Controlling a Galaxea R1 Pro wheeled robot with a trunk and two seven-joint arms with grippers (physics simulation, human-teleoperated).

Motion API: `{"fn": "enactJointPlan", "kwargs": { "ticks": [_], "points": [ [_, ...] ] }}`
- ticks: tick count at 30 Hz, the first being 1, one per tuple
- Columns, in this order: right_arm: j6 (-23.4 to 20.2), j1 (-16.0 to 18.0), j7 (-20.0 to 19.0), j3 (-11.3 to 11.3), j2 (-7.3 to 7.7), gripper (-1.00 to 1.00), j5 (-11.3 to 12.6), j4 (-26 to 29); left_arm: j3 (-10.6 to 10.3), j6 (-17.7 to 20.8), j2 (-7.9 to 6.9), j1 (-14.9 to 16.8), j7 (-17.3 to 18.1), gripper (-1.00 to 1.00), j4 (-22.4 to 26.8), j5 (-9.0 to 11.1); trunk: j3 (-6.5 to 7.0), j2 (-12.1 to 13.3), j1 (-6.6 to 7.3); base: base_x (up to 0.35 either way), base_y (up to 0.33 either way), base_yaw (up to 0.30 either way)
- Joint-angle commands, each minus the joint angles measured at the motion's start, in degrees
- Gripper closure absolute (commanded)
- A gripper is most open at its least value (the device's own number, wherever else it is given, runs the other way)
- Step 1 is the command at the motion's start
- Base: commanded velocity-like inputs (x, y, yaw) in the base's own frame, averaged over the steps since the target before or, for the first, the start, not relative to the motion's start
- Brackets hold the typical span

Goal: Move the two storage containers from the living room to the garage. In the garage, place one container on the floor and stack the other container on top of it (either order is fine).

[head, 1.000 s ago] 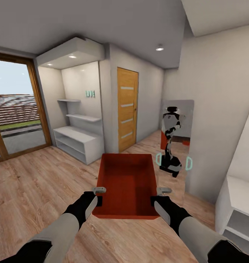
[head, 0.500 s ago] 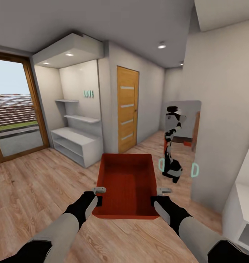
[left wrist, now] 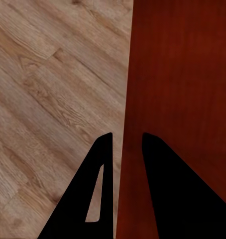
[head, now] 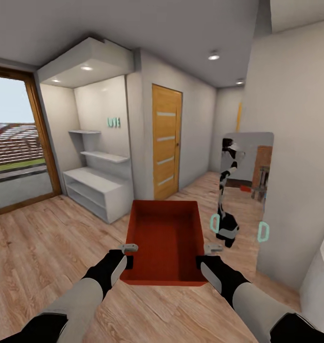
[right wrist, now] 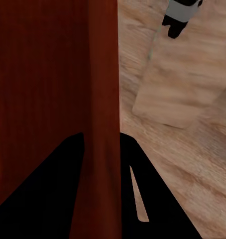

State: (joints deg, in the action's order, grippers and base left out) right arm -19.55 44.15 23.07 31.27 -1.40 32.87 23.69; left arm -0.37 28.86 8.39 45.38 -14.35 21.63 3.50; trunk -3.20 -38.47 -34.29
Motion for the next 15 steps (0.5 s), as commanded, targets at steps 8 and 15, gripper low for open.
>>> {"fn": "enactJointPlan", "kwargs": {
  "ticks": [8,15],
  "points": [
    [-0.3,0.1,0.5,-0.9,0.08,1.0,-1.5,0.2,-0.4,0.7,-0.04,0.0,-1.6,1.0,-0.1,-1.5,-0.1,-0.1,-0.05,0.322,0.0,0.192],
    [-0.3,0.1,0.5,-0.9,0.08,1.0,-1.5,0.2,-0.4,0.7,-0.04,0.0,-1.6,1.0,-0.1,-1.5,-0.1,-0.1,-0.05,0.322,0.0,0.236]
  ]
}}
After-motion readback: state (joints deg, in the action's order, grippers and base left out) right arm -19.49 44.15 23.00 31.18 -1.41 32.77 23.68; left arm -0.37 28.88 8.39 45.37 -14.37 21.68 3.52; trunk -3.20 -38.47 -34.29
